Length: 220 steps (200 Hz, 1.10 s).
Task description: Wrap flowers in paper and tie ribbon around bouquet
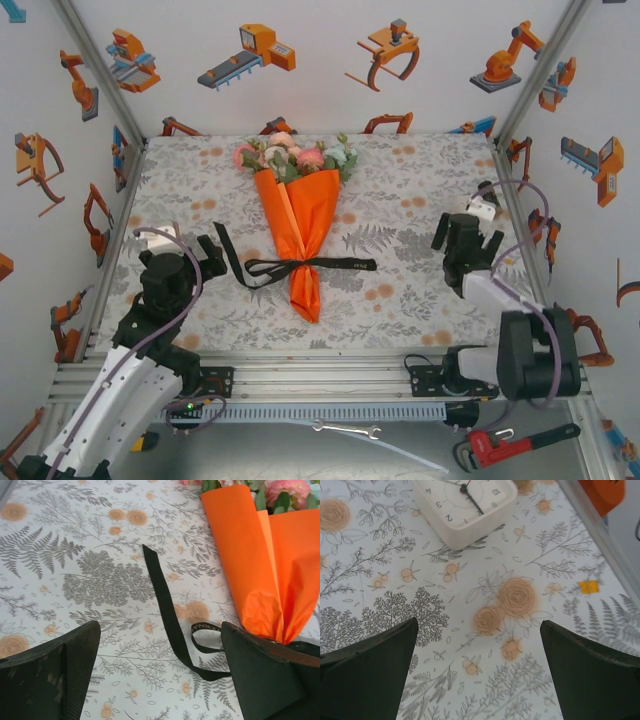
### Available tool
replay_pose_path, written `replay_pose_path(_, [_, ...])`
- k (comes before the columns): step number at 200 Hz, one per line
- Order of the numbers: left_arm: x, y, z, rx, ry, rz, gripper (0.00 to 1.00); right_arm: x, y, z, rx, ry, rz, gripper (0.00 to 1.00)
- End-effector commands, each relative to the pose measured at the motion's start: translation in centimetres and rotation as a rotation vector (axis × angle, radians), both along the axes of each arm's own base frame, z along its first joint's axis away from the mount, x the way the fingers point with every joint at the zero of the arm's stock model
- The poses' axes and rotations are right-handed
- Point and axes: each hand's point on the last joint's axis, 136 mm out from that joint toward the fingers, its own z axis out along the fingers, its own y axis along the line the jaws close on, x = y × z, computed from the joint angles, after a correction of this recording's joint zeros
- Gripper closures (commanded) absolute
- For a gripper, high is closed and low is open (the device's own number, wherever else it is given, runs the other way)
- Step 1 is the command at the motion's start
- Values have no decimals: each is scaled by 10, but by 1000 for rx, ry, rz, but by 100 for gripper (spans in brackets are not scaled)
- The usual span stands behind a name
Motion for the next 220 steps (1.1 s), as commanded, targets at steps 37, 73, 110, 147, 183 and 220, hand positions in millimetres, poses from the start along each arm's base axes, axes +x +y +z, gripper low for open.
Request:
replay_pose_path(37, [-1, 11, -11, 100, -14, 32, 3, 31, 13, 4, -33, -171, 170, 1])
replay_pose_path(73, [-3, 19, -22, 142, -8, 64, 3, 33, 28, -7, -10, -205, 289, 1])
replay_pose_path(110, [-4, 43, -37, 197, -48, 205, 3, 28, 7, -7, -12, -200, 155, 1])
replay_pose_path(147, [2, 86, -50, 223, -22, 418, 3, 30, 11, -7, -10, -197, 183, 1])
replay_pose_path(183, [30, 100, -79, 197, 21, 426, 3, 30, 11, -7, -11, -197, 182, 1])
replay_pose_path(220, [74, 81, -96, 139, 35, 227, 1, 30, 11, -7, -11, -197, 182, 1])
